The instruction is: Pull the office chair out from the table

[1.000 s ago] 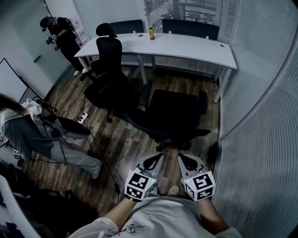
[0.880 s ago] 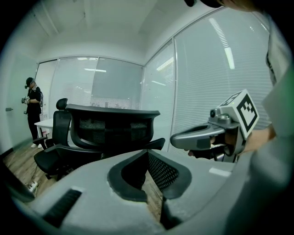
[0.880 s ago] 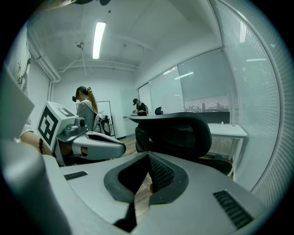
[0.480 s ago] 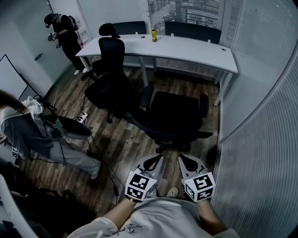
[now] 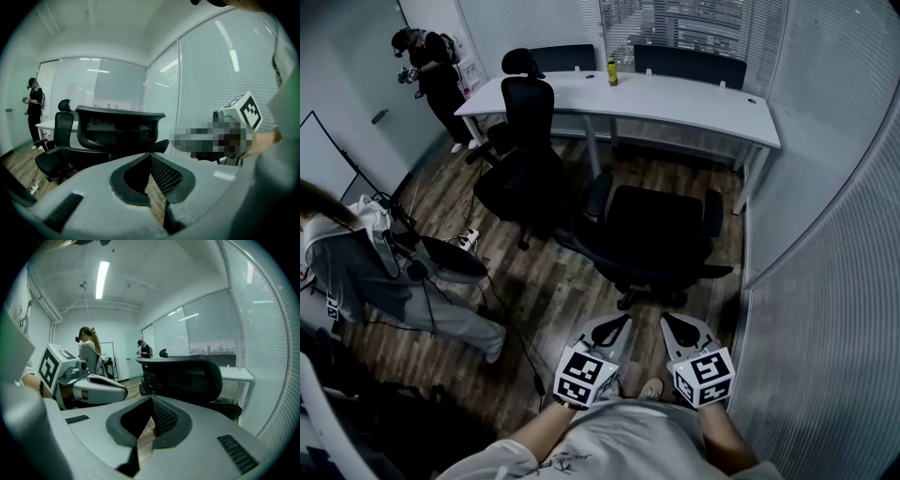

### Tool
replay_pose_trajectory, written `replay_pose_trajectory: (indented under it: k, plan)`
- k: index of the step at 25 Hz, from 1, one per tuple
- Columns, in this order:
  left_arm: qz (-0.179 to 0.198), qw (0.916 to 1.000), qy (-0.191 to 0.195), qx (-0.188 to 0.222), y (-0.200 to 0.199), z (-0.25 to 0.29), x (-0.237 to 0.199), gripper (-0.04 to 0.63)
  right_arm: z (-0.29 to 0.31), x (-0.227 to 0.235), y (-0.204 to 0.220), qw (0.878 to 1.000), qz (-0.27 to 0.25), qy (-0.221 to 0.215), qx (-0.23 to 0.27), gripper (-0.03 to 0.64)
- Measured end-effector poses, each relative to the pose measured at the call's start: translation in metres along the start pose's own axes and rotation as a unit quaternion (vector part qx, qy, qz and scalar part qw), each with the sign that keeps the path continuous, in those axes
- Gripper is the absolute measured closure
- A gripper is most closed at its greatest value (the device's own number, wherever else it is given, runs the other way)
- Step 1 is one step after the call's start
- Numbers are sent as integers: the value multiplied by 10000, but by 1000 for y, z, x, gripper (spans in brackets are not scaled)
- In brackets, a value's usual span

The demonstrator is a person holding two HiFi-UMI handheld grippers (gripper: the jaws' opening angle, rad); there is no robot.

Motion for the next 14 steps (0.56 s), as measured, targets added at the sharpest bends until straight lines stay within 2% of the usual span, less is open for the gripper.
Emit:
replay_pose_trajectory:
  k: [14]
  plan:
    - [-8, 10000, 5, -29, 3, -15, -8, 584, 2, -16, -3, 10000, -43, -39, -33, 611]
Point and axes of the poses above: the fingertips, and each gripper's own axes: z forward along the fingers, x to its right, y out of its underside, the point moved 10 cm from there along -z, backward along the fingers, and after that the axes turned 2 degrees about -x, right-handed, at the moved point
